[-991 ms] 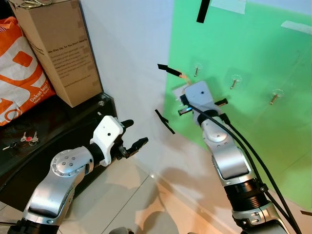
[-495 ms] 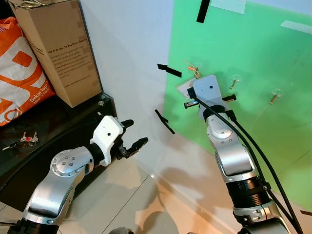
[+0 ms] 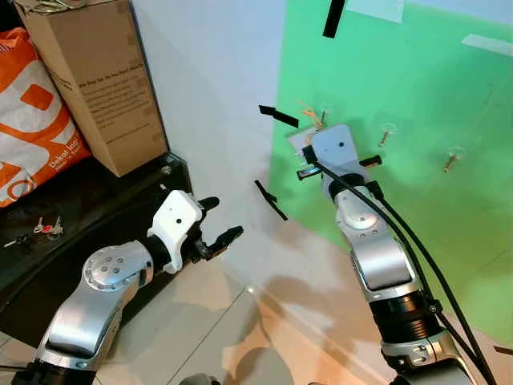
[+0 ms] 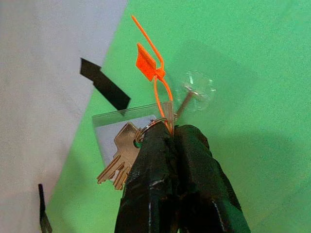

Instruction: Hang keys on a hook

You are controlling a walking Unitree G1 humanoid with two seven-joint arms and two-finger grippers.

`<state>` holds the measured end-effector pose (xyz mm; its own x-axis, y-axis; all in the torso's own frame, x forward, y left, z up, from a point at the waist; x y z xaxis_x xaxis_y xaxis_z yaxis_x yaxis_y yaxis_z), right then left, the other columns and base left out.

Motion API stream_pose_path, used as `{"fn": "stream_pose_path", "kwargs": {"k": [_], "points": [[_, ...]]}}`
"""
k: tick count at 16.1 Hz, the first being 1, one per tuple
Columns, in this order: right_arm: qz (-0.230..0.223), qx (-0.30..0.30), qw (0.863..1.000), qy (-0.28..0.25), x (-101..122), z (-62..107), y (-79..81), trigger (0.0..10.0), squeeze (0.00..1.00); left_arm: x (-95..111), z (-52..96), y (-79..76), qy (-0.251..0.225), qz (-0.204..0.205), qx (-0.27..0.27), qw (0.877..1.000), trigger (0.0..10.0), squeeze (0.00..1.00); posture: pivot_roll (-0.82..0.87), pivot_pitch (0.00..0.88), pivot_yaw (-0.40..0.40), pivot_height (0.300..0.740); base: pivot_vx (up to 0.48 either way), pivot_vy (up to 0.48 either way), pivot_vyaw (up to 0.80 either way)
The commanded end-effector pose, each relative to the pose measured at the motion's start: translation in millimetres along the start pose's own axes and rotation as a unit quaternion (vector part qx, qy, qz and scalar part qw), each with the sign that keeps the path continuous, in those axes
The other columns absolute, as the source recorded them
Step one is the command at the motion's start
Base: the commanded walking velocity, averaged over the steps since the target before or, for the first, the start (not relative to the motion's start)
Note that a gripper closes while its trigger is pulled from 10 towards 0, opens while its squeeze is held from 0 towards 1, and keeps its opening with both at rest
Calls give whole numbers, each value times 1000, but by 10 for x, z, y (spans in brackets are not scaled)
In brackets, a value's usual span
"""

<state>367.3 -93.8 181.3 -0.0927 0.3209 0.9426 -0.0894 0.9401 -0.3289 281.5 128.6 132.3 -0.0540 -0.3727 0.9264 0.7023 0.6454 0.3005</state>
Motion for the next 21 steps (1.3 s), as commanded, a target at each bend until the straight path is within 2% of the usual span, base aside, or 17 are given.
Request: {"fn": "stream_pose_path", "kwargs": {"k": [1, 3, 6, 12, 21], "points": [[2, 5, 1000, -3, 39, -31, 10, 10000, 0, 23, 9, 12, 1, -5, -1, 1000, 10000, 0, 14, 0, 23, 740, 0, 0, 0], [4, 4, 1000, 4, 12, -34, 4, 10000, 0, 20, 10, 8, 1, -4, -1, 1000, 10000, 0, 15, 0, 22, 740, 0, 0, 0], [5, -29, 999, 26, -72, -57, -113, 10000, 0, 19, 13, 6, 1, -4, -1, 1000, 10000, 0, 16, 0, 23, 740, 0, 0, 0], [-3, -33, 999, 31, -88, -65, -110, 10000, 0, 23, 10, 10, 1, -5, -3, 1000, 10000, 0, 17, 0, 27, 740, 0, 0, 0], [-21, -48, 999, -7, 58, -66, -155, 10000, 0, 32, 7, 11, 0, -7, -4, 1000, 10000, 0, 17, 0, 27, 740, 0, 0, 0]]}}
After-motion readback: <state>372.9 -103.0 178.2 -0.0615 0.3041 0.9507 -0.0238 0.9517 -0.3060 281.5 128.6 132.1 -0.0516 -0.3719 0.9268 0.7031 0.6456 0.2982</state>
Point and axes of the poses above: a point about 5 cm out from each wrist's last joint towards the gripper, its own z axis pointing back from the gripper into the wrist, its own x axis along the axis of the wrist's last joint, y = z × x, the point moved 4 cm from there along -z, pointing out of the wrist towards the gripper, and after that the axes turned 6 degrees about -z, right-handed, at the moved point
